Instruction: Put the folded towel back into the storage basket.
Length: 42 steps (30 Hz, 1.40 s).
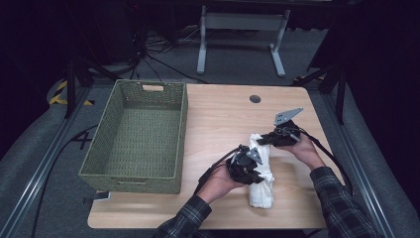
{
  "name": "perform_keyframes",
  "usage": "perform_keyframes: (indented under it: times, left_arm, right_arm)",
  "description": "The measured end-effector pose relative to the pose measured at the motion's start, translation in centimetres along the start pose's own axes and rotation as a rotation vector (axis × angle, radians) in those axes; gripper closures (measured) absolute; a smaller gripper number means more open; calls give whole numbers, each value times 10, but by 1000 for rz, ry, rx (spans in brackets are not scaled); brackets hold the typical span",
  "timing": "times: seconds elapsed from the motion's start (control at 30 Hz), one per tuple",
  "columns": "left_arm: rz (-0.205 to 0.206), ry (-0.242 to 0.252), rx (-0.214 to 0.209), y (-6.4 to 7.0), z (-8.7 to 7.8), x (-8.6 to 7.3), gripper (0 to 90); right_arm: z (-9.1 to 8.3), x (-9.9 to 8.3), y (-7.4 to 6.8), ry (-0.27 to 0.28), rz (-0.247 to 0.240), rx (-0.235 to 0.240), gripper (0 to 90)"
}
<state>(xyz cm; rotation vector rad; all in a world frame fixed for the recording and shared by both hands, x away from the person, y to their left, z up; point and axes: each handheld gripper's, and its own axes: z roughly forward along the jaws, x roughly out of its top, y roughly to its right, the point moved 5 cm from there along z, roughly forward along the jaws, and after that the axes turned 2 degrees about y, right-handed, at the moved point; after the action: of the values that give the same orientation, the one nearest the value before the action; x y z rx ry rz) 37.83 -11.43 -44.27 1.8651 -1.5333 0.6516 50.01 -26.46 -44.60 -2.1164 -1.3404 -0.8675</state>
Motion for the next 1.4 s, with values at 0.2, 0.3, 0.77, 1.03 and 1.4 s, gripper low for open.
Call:
perform_keyframes:
  times: [0.2,0.3,0.77,1.03,1.4]
  left_arm:
    - [10,24,31,-1,-24,9,817]
    - [11,27,42,-3,-34,12,817]
    - [28,42,88,-11,-79,25,817]
    - [21,49,106,-20,-105,21,817]
    - [23,65,152,-33,-152,8,817]
  right_arm:
    - [-3,12,-3,5,-11,-7,818]
    - [-5,20,-5,14,-21,-8,817]
    - [-13,57,-8,45,-39,-29,818]
    - [-9,81,-8,71,-36,-21,818]
    - [7,122,-13,93,-77,-16,818]
